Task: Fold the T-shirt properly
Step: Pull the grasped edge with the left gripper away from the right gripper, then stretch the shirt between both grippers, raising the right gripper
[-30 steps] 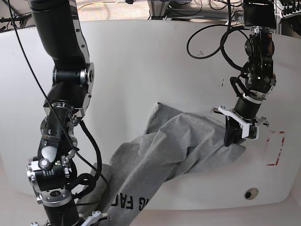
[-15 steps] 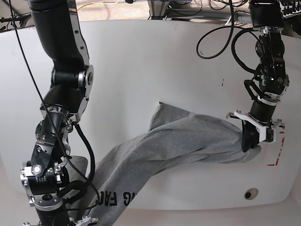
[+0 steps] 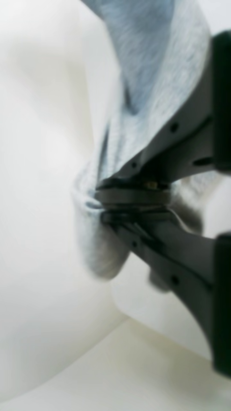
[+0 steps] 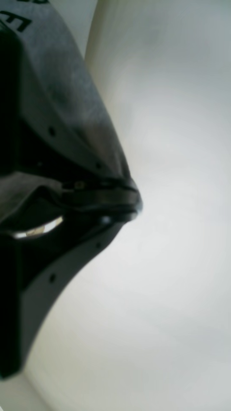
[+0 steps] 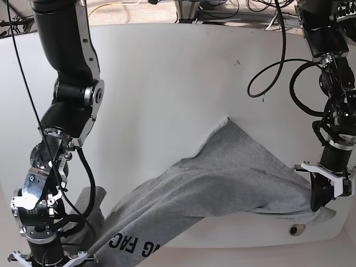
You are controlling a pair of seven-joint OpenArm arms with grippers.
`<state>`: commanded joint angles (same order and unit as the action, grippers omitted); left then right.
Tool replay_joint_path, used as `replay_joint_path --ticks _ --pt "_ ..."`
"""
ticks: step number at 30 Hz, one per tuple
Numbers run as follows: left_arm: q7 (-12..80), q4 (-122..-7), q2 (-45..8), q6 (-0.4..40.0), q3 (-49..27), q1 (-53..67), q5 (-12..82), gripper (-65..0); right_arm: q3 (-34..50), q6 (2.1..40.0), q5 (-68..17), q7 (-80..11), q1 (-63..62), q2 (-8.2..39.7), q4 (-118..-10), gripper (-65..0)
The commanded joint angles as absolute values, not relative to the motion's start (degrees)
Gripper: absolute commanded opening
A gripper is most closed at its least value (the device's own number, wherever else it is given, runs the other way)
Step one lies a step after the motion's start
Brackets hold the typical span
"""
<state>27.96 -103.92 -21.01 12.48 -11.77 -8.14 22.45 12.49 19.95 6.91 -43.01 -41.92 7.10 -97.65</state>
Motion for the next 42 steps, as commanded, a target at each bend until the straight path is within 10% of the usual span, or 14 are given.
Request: replay_joint_path --ticks 42 --pt "42.25 -103.11 -22.51 14.47 -10.32 -31.47 21.7 -65.0 10.75 19.95 7.58 -40.7 -52.9 10.39 -87.31 -63.9"
